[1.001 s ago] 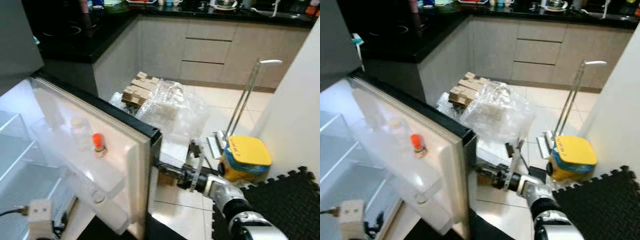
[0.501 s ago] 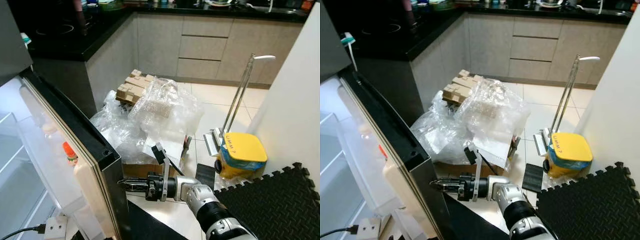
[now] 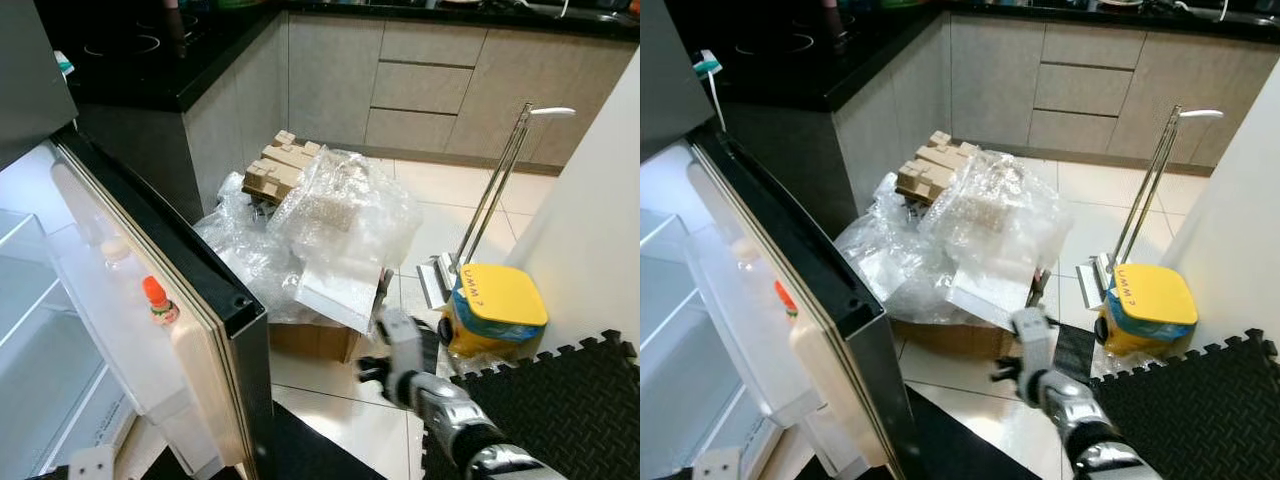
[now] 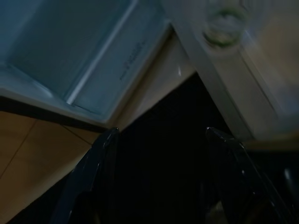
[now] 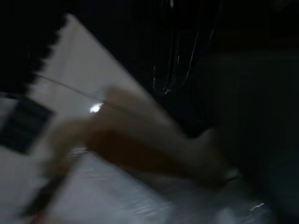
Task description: Restocking fridge
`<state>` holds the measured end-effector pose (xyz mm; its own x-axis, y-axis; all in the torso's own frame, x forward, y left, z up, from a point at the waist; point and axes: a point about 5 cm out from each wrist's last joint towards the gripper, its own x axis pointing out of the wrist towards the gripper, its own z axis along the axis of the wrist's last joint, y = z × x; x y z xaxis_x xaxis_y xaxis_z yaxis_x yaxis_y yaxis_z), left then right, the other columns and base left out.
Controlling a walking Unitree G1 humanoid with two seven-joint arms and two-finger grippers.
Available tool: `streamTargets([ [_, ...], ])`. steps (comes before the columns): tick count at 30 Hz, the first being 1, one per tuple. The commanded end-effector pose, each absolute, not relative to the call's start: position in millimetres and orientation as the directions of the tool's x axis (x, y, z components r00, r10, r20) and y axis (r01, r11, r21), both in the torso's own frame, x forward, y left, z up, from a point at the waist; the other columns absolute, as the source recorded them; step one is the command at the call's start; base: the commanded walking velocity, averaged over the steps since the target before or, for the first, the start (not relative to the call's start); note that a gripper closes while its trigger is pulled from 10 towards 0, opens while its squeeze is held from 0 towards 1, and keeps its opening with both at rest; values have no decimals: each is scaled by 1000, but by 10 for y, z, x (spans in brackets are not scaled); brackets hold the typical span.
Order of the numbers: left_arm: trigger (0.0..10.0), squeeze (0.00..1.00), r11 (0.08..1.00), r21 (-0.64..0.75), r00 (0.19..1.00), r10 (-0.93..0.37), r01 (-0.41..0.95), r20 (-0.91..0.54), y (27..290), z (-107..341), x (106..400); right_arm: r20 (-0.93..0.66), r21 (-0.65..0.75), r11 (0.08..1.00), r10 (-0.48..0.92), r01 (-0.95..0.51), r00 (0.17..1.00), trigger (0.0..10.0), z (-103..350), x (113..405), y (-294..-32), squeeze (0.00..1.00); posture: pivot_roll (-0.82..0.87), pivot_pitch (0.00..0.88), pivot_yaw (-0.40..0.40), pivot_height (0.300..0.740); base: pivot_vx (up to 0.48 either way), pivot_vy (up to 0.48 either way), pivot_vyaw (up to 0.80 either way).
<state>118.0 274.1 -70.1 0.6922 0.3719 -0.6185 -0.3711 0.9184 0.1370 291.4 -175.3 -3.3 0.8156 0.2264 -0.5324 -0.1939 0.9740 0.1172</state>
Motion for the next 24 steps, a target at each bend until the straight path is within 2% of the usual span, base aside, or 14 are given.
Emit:
streamTargets([
  [1,10000,0,910,142,681,389,-390,-621,2782,-702,1138,-528,96,993,106,-65,843,10000,-93,2832,-1937,0,-71,43,-41,740,0,0,0],
  [2,10000,0,910,142,681,389,-390,-621,2782,-702,1138,-528,96,993,106,-65,843,10000,-93,2832,-1937,0,-71,43,-41,740,0,0,0],
  [4,10000,0,914,149,675,382,-378,-631,2780,-713,1147,-565,16,1000,16,-8,825,10000,-191,2702,-2086,0,-70,42,-42,740,0,0,0],
  [6,10000,0,914,149,675,382,-378,-631,2780,-713,1147,-565,16,1000,16,-8,825,10000,-191,2702,-2086,0,-70,42,-42,740,0,0,0],
  [8,10000,0,930,146,682,348,-337,-643,2725,-730,1184,-639,-70,997,-30,-20,769,10000,-355,2500,-2146,0,-66,40,-44,740,0,0,0],
  [11,10000,0,947,139,693,307,-289,-653,2647,-746,1233,-680,-120,993,-74,-10,730,10000,-472,2339,-2175,0,-60,37,-47,740,0,0,0],
  [16,10000,0,964,105,719,254,-245,-648,2537,-745,1338,-689,-99,994,-101,44,717,10000,-554,2223,-2142,0,-59,35,-45,740,0,0,0],
  [24,10000,0,981,85,735,186,-173,-652,2391,-753,1454,-731,-114,993,-75,-13,679,10000,-674,2067,-2018,0,-59,35,-43,740,0,0,0],
])
